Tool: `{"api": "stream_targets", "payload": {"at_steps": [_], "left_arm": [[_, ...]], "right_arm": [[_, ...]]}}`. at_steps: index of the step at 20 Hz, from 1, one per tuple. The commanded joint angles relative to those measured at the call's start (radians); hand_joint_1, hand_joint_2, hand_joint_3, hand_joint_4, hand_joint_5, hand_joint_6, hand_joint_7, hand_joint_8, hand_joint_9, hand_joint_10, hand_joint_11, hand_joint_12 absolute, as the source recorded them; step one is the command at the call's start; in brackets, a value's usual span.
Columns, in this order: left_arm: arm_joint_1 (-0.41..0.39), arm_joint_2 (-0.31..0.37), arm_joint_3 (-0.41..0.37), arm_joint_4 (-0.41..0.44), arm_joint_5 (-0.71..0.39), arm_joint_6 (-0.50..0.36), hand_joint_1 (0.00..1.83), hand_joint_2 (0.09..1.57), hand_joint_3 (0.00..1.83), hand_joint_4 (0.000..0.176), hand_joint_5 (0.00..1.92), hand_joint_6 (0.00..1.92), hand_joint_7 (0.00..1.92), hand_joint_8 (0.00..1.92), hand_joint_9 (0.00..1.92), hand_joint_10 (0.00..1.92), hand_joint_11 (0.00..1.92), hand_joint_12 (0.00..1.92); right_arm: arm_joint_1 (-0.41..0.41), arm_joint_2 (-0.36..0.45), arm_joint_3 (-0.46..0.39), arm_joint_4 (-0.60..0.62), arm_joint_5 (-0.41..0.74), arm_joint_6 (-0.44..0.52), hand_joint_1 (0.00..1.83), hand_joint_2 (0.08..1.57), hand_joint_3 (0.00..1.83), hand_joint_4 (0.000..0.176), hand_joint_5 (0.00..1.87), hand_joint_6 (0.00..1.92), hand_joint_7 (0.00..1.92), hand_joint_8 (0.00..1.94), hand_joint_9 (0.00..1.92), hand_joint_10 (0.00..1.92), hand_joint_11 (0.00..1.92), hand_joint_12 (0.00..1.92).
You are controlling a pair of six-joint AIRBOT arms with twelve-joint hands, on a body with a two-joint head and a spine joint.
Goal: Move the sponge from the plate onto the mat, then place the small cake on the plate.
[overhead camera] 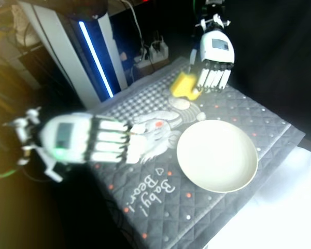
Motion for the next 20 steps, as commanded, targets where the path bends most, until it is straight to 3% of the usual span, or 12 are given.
{"api": "stream_targets", "payload": {"at_steps": [1, 3, 5, 9, 10, 12, 13, 14, 15, 16, 19, 20], "left_arm": [[0.005, 0.000, -0.008, -0.024, -0.163, -0.005, 0.80, 0.88, 0.00, 0.000, 0.50, 0.00, 0.63, 0.00, 0.63, 0.11, 0.20, 1.11], [0.034, 0.006, -0.023, -0.043, -0.235, -0.030, 0.83, 0.87, 0.00, 0.000, 0.49, 0.00, 0.59, 0.00, 0.60, 0.04, 0.10, 1.22], [0.058, 0.012, -0.029, -0.052, -0.307, -0.071, 0.78, 0.88, 0.00, 0.000, 0.54, 0.01, 0.60, 0.01, 0.60, 0.03, 0.09, 1.28], [0.071, 0.010, -0.031, -0.060, -0.362, -0.105, 0.78, 0.89, 0.00, 0.000, 0.57, 0.00, 0.60, 0.00, 0.58, 0.01, 0.03, 1.33], [0.075, 0.010, -0.031, -0.065, -0.364, -0.105, 0.79, 0.90, 0.00, 0.000, 0.56, 0.00, 0.59, 0.00, 0.58, 0.01, 0.02, 1.36], [0.091, 0.006, -0.031, -0.078, -0.373, -0.111, 0.78, 0.90, 0.00, 0.000, 0.56, 0.00, 0.60, 0.00, 0.61, 0.03, 0.04, 1.49], [0.097, 0.006, -0.031, -0.080, -0.378, -0.117, 0.80, 0.90, 0.00, 0.000, 0.57, 0.00, 0.61, 0.01, 0.63, 0.04, 0.07, 1.51], [0.106, 0.006, -0.031, -0.083, -0.387, -0.128, 0.83, 0.90, 0.00, 0.000, 0.56, 0.00, 0.61, 0.01, 0.62, 0.03, 0.05, 1.50], [0.112, 0.006, -0.031, -0.085, -0.393, -0.133, 0.85, 0.89, 0.00, 0.000, 0.58, 0.00, 0.62, 0.01, 0.62, 0.03, 0.04, 1.49], [0.117, 0.006, -0.031, -0.088, -0.397, -0.139, 0.84, 0.90, 0.00, 0.000, 0.57, 0.00, 0.62, 0.01, 0.61, 0.03, 0.04, 1.45], [0.125, 0.002, -0.031, -0.093, -0.397, -0.140, 0.85, 0.91, 0.00, 0.000, 0.56, 0.00, 0.57, 0.00, 0.53, 0.00, 0.00, 1.31], [0.127, 0.001, -0.031, -0.094, -0.397, -0.141, 0.85, 0.91, 0.00, 0.000, 0.57, 0.00, 0.57, 0.00, 0.53, 0.00, 0.00, 1.25]], "right_arm": [[0.019, -0.004, 0.011, 0.013, 0.059, 0.019, 0.62, 1.20, 0.00, 0.106, 0.29, 0.00, 0.20, 0.00, 0.29, 0.00, 0.02, 1.00], [0.034, -0.022, 0.020, -0.023, 0.006, 0.027, 0.88, 1.09, 0.00, 0.086, 0.27, 0.00, 0.19, 0.00, 0.26, 0.00, 0.00, 1.12], [0.042, -0.037, 0.031, -0.043, -0.047, 0.027, 0.98, 1.01, 0.00, 0.117, 0.25, 0.00, 0.20, 0.00, 0.29, 0.01, 0.03, 1.13], [0.043, -0.042, 0.049, -0.051, -0.099, 0.027, 1.16, 0.96, 0.00, 0.132, 0.37, 0.00, 0.27, 0.00, 0.40, 0.02, 0.12, 1.14], [0.043, -0.042, 0.053, -0.052, -0.104, 0.027, 1.19, 0.98, 0.00, 0.113, 0.42, 0.00, 0.32, 0.01, 0.47, 0.03, 0.21, 1.15], [0.055, -0.042, 0.065, -0.063, -0.133, 0.027, 1.36, 1.00, 0.00, 0.032, 0.57, 0.00, 0.44, 0.01, 0.62, 0.05, 0.26, 1.15], [0.063, -0.042, 0.069, -0.070, -0.147, 0.027, 1.47, 1.01, 0.00, 0.000, 0.70, 0.01, 0.63, 0.01, 0.81, 0.30, 0.48, 1.24], [0.075, -0.042, 0.076, -0.077, -0.162, 0.027, 1.58, 1.04, 0.00, 0.000, 0.81, 0.01, 0.75, 0.04, 0.90, 0.96, 0.58, 1.27], [0.085, -0.042, 0.080, -0.080, -0.167, 0.027, 1.42, 1.11, 0.00, 0.000, 0.99, 0.43, 0.80, 1.01, 0.96, 1.25, 0.67, 1.49], [0.096, -0.042, 0.085, -0.085, -0.168, 0.027, 1.39, 1.13, 0.00, 0.000, 1.01, 0.53, 0.83, 1.21, 0.94, 1.39, 0.76, 1.59], [0.167, -0.042, 0.098, -0.112, -0.169, 0.025, 1.29, 1.11, 0.01, 0.000, 1.04, 0.65, 0.98, 1.19, 1.01, 1.16, 0.91, 1.46], [0.196, -0.042, 0.099, -0.117, -0.169, 0.016, 1.37, 1.10, 0.00, 0.000, 1.01, 0.67, 1.02, 0.98, 1.01, 1.23, 0.86, 1.32]]}}
